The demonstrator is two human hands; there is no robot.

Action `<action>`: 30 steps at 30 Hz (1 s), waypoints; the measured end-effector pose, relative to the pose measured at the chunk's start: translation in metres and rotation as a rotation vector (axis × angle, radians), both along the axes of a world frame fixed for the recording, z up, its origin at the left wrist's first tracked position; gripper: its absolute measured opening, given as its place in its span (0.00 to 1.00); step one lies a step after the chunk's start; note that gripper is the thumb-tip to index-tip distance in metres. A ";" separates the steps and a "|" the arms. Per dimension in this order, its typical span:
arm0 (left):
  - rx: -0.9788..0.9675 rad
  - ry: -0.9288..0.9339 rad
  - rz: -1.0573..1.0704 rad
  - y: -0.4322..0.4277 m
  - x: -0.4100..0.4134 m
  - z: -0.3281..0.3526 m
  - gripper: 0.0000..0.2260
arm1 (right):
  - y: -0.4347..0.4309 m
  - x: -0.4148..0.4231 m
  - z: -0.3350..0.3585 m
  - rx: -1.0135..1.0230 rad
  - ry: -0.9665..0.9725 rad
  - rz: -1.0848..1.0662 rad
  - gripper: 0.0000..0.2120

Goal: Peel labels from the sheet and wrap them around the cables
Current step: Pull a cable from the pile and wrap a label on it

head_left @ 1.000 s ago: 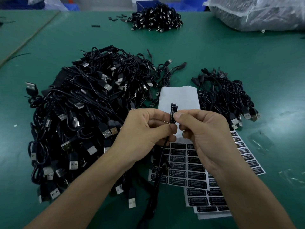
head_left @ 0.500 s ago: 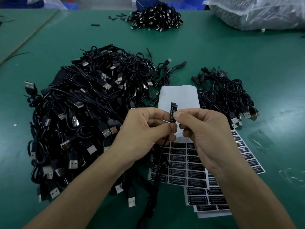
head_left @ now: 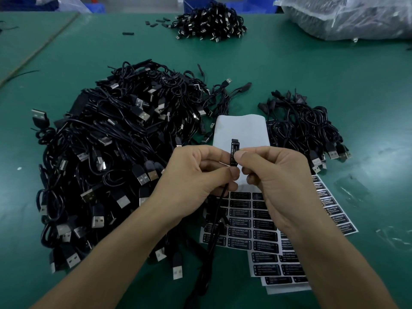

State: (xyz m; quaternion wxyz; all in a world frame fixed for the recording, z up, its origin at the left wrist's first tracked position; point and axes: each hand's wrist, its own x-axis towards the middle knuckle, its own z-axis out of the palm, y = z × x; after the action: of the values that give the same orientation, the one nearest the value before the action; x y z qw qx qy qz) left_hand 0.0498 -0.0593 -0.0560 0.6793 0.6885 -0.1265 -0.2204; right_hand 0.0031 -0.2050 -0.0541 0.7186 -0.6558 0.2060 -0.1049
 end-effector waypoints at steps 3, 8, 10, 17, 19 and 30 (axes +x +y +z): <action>0.000 0.004 -0.002 0.000 0.000 0.000 0.05 | 0.001 0.000 0.000 -0.005 -0.004 -0.010 0.06; 0.002 0.003 -0.001 0.000 0.000 0.000 0.05 | 0.002 0.000 0.001 0.002 0.000 -0.008 0.06; 0.004 0.003 0.000 0.000 -0.001 0.000 0.05 | 0.002 -0.001 0.001 0.003 0.004 -0.006 0.05; 0.011 0.009 0.000 0.000 0.000 0.001 0.05 | 0.001 0.000 0.000 0.002 0.015 -0.004 0.03; 0.016 0.006 0.000 0.000 0.000 0.001 0.05 | 0.001 0.000 0.000 0.007 0.010 -0.006 0.03; 0.026 -0.009 0.002 0.001 -0.001 0.002 0.04 | 0.001 -0.001 0.002 -0.010 -0.010 -0.004 0.04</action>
State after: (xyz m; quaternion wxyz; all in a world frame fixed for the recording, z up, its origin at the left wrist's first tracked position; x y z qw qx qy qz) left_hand 0.0488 -0.0582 -0.0537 0.6699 0.6984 -0.1261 -0.2181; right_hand 0.0024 -0.2043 -0.0524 0.7160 -0.6586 0.2031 -0.1109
